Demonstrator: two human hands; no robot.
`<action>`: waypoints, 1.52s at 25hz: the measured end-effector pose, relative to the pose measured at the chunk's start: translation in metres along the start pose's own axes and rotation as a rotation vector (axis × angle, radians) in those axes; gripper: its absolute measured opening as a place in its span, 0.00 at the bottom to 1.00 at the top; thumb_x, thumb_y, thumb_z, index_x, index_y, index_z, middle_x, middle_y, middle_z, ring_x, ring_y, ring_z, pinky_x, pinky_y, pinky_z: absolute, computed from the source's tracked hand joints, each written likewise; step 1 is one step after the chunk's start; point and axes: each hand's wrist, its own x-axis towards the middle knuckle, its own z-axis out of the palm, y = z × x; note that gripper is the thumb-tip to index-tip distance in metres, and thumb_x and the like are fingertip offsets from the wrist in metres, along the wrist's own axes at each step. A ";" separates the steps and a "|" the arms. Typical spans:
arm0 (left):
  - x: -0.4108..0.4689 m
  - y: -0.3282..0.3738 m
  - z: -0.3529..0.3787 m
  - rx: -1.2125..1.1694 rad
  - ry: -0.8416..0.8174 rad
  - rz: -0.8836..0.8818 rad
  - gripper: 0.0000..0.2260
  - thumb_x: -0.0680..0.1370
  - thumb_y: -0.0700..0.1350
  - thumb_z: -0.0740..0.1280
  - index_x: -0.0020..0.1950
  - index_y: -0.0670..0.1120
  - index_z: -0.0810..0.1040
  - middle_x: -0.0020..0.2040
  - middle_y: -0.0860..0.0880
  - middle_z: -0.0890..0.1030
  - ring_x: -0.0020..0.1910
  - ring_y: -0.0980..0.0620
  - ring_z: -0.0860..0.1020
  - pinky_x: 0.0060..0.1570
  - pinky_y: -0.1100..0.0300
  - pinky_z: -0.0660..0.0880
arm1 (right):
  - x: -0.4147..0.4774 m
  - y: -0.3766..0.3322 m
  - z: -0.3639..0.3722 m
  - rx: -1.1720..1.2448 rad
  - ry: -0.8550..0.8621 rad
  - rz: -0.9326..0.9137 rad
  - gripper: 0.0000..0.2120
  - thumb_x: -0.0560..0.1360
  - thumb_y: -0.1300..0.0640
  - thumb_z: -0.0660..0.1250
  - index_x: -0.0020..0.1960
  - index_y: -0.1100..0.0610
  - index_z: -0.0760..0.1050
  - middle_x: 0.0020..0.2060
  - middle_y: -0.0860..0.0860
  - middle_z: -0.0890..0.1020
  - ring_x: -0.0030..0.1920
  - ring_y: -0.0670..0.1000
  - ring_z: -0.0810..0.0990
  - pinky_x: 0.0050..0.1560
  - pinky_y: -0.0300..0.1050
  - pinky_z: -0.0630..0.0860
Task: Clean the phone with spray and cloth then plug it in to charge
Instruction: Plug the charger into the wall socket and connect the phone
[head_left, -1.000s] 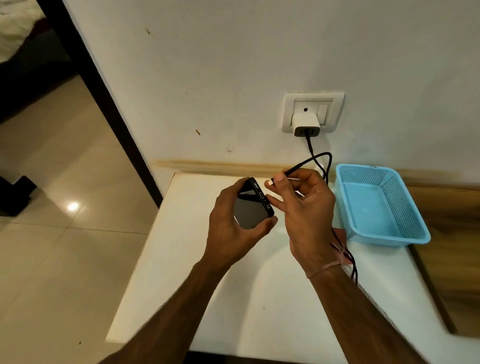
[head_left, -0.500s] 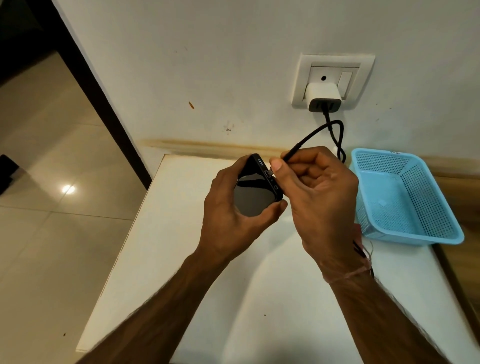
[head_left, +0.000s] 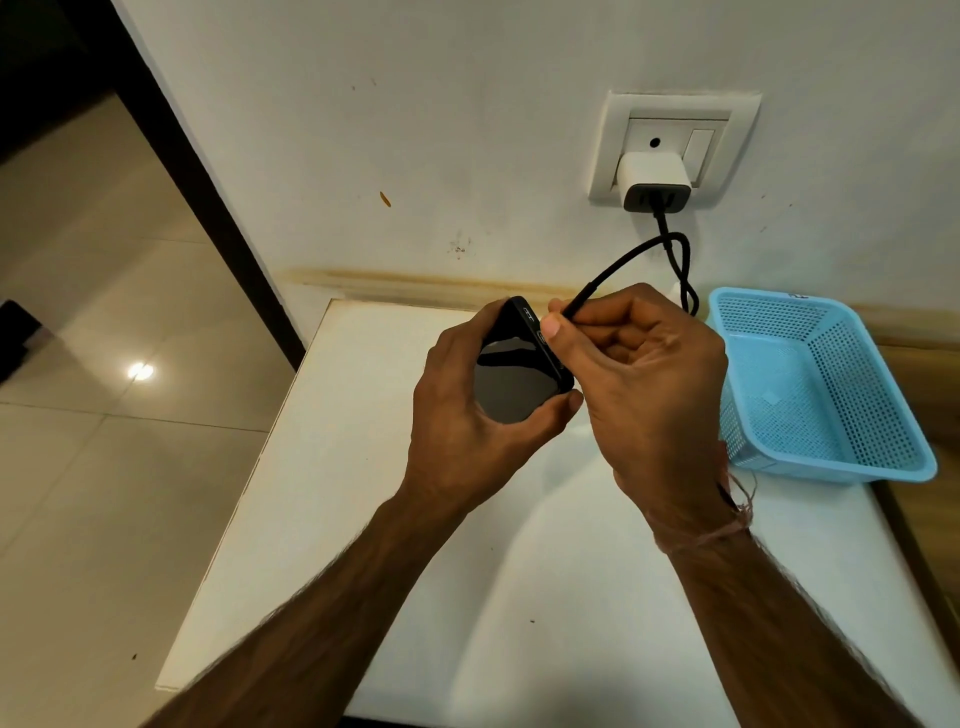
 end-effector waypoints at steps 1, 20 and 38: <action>0.000 0.000 0.001 -0.002 0.001 -0.002 0.40 0.66 0.64 0.73 0.74 0.50 0.70 0.67 0.53 0.77 0.65 0.55 0.76 0.63 0.64 0.73 | 0.000 0.001 0.000 -0.020 -0.002 -0.005 0.05 0.71 0.57 0.75 0.45 0.55 0.80 0.39 0.46 0.84 0.41 0.44 0.85 0.45 0.42 0.82; 0.003 0.001 0.004 0.001 0.000 -0.008 0.37 0.69 0.58 0.76 0.75 0.49 0.70 0.67 0.51 0.78 0.66 0.52 0.76 0.64 0.56 0.76 | -0.002 0.004 -0.009 -0.047 -0.170 0.163 0.13 0.69 0.58 0.77 0.49 0.47 0.76 0.43 0.39 0.82 0.41 0.41 0.84 0.39 0.35 0.81; 0.015 -0.048 -0.042 0.254 -0.326 -0.201 0.41 0.63 0.47 0.84 0.71 0.50 0.68 0.62 0.54 0.73 0.57 0.57 0.72 0.46 0.78 0.68 | -0.018 0.025 -0.007 0.343 -0.015 0.652 0.11 0.73 0.72 0.69 0.49 0.58 0.76 0.43 0.55 0.84 0.45 0.54 0.85 0.45 0.51 0.83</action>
